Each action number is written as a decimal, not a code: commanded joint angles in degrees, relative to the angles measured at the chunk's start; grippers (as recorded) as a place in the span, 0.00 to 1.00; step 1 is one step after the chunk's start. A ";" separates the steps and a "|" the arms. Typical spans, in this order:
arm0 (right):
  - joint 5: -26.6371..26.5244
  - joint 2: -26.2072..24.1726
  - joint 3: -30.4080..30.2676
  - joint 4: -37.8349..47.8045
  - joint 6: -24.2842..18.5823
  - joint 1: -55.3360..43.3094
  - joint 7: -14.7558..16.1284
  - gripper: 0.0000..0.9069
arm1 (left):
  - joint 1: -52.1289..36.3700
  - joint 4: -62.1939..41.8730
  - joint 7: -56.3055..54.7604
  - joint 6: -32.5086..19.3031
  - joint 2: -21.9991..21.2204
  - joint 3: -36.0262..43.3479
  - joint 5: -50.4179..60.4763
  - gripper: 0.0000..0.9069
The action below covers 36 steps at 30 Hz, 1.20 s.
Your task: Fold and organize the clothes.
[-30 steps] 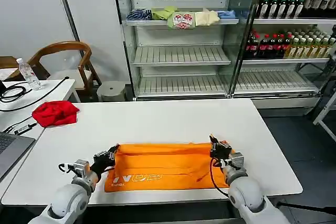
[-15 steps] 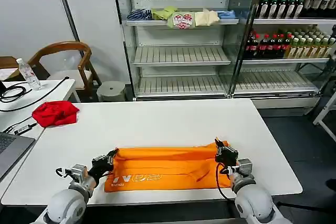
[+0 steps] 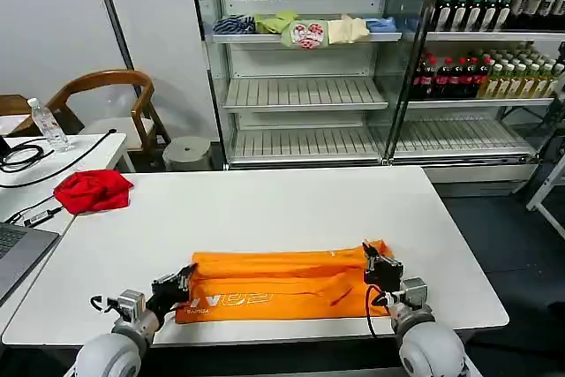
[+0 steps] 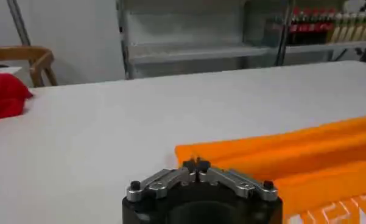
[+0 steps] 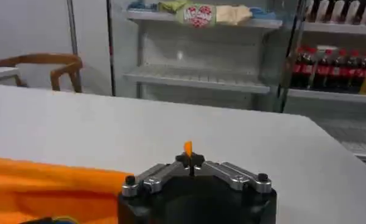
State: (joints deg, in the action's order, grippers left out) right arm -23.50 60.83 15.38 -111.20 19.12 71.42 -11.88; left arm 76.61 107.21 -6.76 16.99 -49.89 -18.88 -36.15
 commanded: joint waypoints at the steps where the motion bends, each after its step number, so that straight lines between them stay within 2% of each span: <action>1: 1.88 -0.72 1.93 -1.96 -0.03 3.26 0.68 1.00 | 4.54 4.25 -2.37 2.74 0.03 -1.23 0.48 1.00; 7: 3.62 -1.66 6.13 -6.12 -0.78 9.17 1.33 1.00 | 5.16 9.21 -7.30 1.79 -0.16 -2.54 -3.41 1.00; 12: 5.63 -0.74 9.20 -9.32 -1.75 13.10 1.81 1.00 | 3.74 9.36 -15.89 0.49 -1.40 1.56 -4.88 1.00; 15: 7.79 -0.33 9.65 -9.43 -2.61 14.20 2.00 1.00 | 1.93 7.48 -21.08 0.08 -2.47 4.49 -5.21 1.00; 19: 8.65 0.03 9.99 -8.08 -3.43 14.88 1.83 1.00 | 0.70 5.65 -24.95 2.48 -2.88 5.93 -5.40 1.00; 28: 9.57 0.84 9.50 -6.39 -4.22 14.01 1.84 1.00 | -1.75 3.39 -26.36 3.96 -3.38 7.93 -4.51 1.00; 29: 9.60 0.86 9.46 -6.28 -4.23 13.97 1.85 1.00 | -1.92 3.29 -26.54 3.80 -3.41 8.18 -4.39 0.22; 30: 9.66 0.88 9.36 -6.16 -4.28 13.91 1.84 1.00 | -2.06 3.27 -26.44 3.67 -3.39 8.44 -4.13 0.02; 36: 9.90 1.07 9.28 -5.53 -4.39 13.70 1.83 1.00 | -1.78 4.31 -26.29 3.87 -3.18 9.54 -4.92 0.02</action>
State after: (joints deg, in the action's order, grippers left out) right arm -14.43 61.73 24.15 -117.01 15.07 84.34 -10.05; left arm 75.92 111.79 -30.24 20.10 -52.72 -11.15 -40.70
